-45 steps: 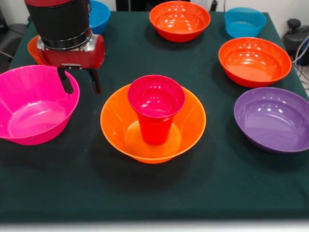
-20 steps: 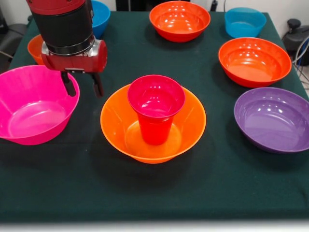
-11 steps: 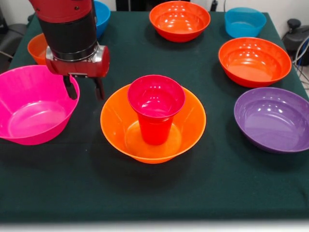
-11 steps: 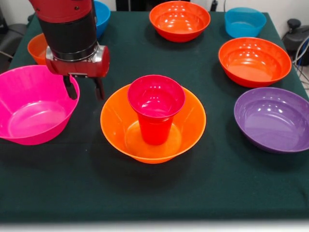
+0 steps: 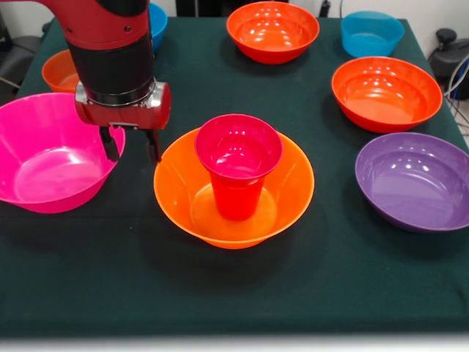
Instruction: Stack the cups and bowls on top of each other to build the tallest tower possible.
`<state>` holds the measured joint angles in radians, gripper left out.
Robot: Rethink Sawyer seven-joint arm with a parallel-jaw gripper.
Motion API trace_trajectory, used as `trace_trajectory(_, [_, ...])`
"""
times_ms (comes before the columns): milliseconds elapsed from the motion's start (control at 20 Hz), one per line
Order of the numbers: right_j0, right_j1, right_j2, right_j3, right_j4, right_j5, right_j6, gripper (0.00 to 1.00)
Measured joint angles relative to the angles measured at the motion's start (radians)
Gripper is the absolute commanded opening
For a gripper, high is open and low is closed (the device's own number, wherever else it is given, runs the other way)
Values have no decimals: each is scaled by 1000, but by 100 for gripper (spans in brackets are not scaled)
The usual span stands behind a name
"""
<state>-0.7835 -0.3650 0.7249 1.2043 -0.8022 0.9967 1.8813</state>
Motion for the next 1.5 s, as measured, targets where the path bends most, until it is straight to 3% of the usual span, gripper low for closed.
trace_trajectory(1500, [15,0,-74,-14,-20,-4,0,100])
